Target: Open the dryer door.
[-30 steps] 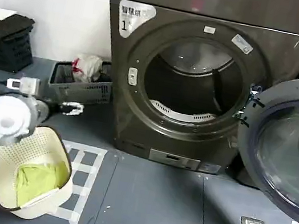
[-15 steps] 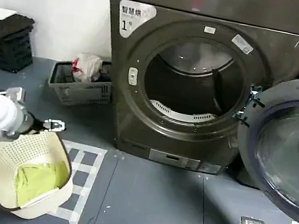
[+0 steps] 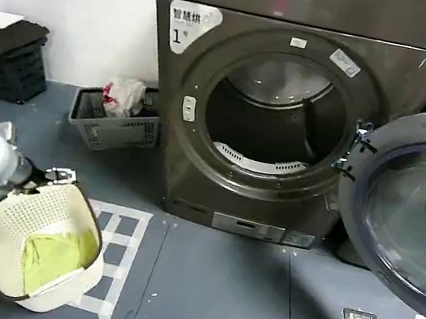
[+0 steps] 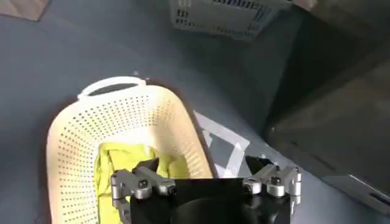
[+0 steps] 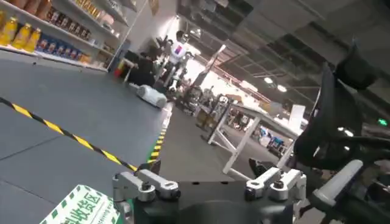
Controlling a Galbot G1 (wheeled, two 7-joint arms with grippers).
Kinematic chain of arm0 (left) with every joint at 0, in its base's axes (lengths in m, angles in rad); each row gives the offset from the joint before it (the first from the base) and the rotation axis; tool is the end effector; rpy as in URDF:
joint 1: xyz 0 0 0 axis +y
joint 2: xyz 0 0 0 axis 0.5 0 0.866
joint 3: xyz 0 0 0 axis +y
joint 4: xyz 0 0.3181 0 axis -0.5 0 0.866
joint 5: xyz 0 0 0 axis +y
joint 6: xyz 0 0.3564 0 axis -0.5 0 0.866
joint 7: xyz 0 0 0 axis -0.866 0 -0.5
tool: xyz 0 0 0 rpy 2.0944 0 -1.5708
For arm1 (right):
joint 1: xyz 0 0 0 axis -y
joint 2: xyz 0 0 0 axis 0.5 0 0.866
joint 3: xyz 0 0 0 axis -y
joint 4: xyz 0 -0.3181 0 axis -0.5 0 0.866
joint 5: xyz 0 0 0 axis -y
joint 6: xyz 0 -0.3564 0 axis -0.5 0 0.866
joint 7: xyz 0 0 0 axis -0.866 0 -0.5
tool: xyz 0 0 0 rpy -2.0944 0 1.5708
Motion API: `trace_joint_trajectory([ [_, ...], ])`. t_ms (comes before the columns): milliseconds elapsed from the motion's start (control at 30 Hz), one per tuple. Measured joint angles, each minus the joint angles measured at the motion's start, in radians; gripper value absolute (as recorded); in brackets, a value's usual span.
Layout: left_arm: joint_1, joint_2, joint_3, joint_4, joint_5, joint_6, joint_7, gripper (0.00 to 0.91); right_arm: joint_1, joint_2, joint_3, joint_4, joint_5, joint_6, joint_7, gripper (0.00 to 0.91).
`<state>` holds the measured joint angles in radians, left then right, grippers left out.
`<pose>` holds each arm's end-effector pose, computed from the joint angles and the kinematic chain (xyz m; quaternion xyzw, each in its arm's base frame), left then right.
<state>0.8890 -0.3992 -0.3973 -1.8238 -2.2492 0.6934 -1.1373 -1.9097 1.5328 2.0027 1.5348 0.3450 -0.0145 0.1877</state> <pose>0.3584 0.1940 -0.0735 0.1597 -0.8409 0.1930 0.4797 -0.2197 -0.3670 -0.2311 -0.7201 -0.6435 0.1778 0.1890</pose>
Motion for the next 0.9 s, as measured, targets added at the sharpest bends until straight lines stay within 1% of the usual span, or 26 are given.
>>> trace_joint_trajectory([
  [267,0.081,0.005,-0.080,0.025,-0.012,-0.003,-0.002,0.907,0.003,-0.003,0.009,-0.009,0.009,0.001,0.000,0.907],
  [467,0.191,-0.010,-0.190,0.026,-0.040,0.041,-0.027,0.907,0.007,-0.005,0.011,-0.006,0.018,0.003,-0.012,0.907],
  [733,0.303,-0.019,-0.305,0.042,-0.046,0.040,-0.034,0.907,0.007,-0.009,0.010,-0.011,0.035,0.024,-0.014,0.907],
  [900,0.351,-0.027,-0.344,0.041,-0.056,0.028,-0.043,0.907,0.011,-0.011,0.009,-0.015,0.040,0.030,-0.017,0.907],
])
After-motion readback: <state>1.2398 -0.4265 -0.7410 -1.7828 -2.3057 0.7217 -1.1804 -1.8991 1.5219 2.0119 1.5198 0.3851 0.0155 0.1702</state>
